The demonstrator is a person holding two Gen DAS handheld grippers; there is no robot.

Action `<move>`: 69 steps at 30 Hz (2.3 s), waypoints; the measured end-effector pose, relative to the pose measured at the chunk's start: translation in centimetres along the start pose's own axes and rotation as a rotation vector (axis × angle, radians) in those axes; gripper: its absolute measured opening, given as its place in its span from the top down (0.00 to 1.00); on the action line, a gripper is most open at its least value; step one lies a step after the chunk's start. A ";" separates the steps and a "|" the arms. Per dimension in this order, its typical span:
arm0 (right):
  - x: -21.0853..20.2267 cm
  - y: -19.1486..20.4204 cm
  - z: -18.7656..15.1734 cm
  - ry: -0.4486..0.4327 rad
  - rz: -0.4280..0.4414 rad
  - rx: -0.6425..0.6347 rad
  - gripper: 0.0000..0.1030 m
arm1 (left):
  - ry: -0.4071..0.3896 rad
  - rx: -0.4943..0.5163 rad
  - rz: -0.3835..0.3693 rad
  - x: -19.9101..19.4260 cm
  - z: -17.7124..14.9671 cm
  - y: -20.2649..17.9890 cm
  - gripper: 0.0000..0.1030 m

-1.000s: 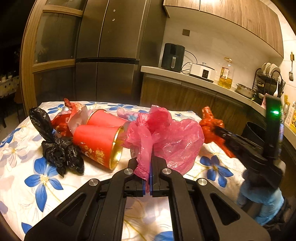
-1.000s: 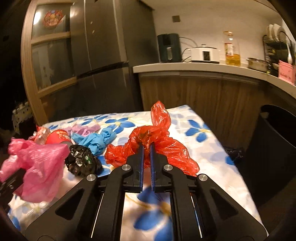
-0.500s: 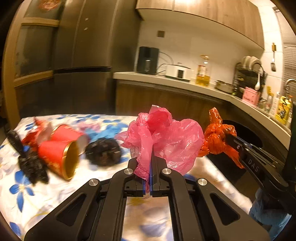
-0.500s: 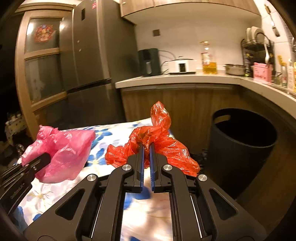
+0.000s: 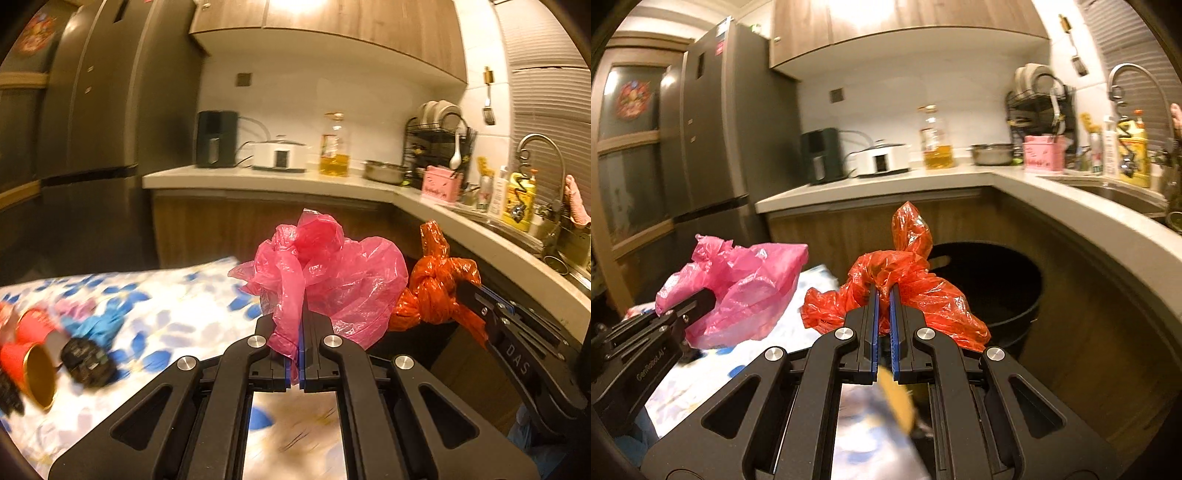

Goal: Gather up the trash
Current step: 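Carry the pink and orange bags over the black trash bin, then open both tools to drop the pink and orange bags into the bin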

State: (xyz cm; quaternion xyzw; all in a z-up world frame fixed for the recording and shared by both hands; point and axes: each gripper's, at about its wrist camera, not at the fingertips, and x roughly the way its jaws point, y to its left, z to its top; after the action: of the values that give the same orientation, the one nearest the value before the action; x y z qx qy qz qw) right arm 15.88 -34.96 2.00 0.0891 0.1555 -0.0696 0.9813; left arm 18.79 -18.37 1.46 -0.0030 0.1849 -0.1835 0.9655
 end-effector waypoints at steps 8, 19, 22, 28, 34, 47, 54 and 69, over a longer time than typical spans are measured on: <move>1.1 -4.4 2.4 -0.046 -0.080 0.027 0.95 | -0.026 0.009 -0.099 4.4 2.5 -4.7 0.98; 4.5 -7.9 3.7 -0.033 -0.114 0.037 0.95 | -0.009 0.006 -0.194 10.2 2.8 -7.7 0.98; 5.3 -8.3 3.6 -0.028 -0.114 0.027 0.95 | -0.002 0.027 -0.225 11.2 2.6 -8.2 0.98; 6.6 -8.5 3.6 -0.019 -0.098 0.023 0.95 | 0.014 0.030 -0.246 13.1 2.2 -8.7 0.97; 7.9 -8.5 3.6 0.000 -0.082 0.021 0.95 | 0.026 0.035 -0.251 14.1 2.0 -8.6 0.95; 9.7 -8.8 3.5 0.047 -0.072 0.037 0.90 | 0.043 0.054 -0.261 14.9 1.6 -8.9 0.63; 9.5 -9.3 3.0 0.063 -0.101 0.057 0.57 | 0.044 0.033 -0.202 15.1 1.5 -7.5 0.41; 5.8 -4.9 -0.2 0.100 -0.128 0.002 0.26 | 0.034 0.044 0.012 8.9 -0.3 -1.9 0.13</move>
State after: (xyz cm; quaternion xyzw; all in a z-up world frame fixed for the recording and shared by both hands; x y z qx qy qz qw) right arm 20.46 -40.32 -0.79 0.0831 0.2095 -0.1279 0.9658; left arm 25.72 -23.30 -1.81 0.0223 0.1974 -0.1817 0.9631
